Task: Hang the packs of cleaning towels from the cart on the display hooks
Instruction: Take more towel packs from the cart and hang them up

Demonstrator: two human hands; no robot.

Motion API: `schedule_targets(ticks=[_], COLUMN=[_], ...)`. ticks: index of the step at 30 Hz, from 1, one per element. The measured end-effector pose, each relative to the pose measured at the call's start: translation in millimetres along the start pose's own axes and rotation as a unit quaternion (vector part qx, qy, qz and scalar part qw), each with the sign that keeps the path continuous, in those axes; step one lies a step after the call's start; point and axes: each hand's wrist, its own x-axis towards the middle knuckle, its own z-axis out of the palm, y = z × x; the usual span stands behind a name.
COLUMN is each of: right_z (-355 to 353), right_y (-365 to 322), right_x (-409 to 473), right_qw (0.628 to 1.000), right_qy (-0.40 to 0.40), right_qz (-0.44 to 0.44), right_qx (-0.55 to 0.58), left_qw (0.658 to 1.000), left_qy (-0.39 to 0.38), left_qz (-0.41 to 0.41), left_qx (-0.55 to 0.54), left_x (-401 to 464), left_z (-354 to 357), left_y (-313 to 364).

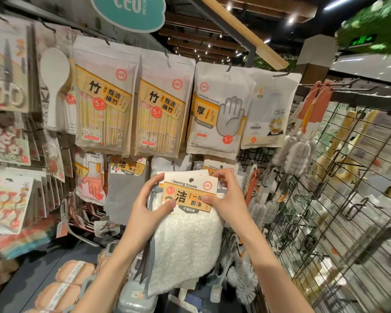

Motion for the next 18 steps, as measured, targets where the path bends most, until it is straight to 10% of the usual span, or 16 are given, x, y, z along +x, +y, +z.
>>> schedule_targets(ticks=[18], right_z=[5.6], right_y=[5.2], right_x=[-2.4], right_qw=[0.998], right_qy=[-0.002], right_qz=[0.01], right_qx=[0.058], left_qw=[0.999], left_qy=[-0.036], left_qz=[-0.04], left_qx=[-0.006], left_x=[-3.2], left_z=[-3.6], left_y=[6.3])
